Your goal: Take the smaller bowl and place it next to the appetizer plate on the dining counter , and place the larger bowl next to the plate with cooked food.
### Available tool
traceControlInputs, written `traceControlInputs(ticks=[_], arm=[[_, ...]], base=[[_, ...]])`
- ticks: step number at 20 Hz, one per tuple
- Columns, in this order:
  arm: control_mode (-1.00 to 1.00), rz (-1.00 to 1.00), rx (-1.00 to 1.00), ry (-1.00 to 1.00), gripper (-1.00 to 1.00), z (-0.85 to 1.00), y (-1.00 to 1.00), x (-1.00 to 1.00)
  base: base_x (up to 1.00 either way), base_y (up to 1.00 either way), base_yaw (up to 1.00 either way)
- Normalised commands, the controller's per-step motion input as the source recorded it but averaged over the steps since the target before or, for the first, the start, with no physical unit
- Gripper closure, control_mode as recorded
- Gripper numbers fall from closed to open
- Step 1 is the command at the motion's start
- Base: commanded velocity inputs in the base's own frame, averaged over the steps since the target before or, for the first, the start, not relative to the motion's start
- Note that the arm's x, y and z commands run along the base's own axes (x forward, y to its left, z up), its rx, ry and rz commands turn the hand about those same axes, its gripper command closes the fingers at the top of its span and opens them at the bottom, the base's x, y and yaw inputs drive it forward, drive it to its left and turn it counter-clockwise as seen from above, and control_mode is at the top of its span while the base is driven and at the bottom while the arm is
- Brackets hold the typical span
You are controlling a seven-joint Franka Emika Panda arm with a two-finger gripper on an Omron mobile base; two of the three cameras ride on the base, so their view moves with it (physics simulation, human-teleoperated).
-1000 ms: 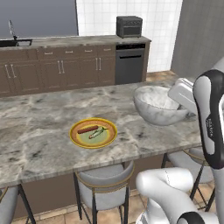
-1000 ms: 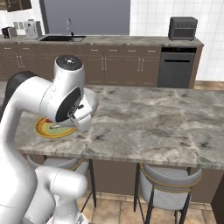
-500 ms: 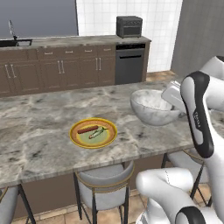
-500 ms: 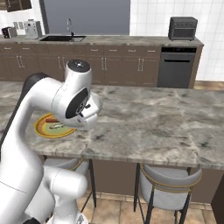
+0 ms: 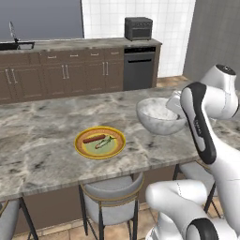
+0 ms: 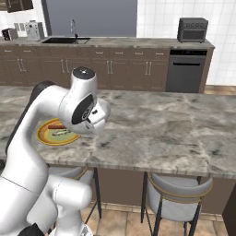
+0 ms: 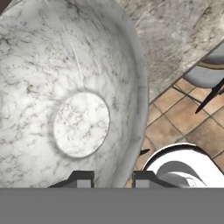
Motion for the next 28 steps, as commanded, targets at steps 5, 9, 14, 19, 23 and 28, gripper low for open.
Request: traceControlInputs(ticks=[5,9,14,19,23,28], arm=[[-1.00,0.00,0.00,0.00,1.00,-0.27,0.01,0.33],[-1.00,0.00,0.00,0.00,1.00,-0.45,0.06,0.26],[-1.00,0.00,0.00,0.00,1.00,-0.45,0.14,0.22],[-1.00,0.00,0.00,0.00,1.00,-0.28,0.02,0.27],[-1.00,0.00,0.00,0.00,1.00,-0.24,0.00,0.36],[-1.00,0.00,0.00,0.00,1.00,-0.24,0.00,0.50]], base=[[0.00,0.00,0.00],[0.00,0.00,0.00],[0.00,0.00,0.00],[0.00,0.00,0.00],[0.00,0.00,0.00],[0.00,0.00,0.00]])
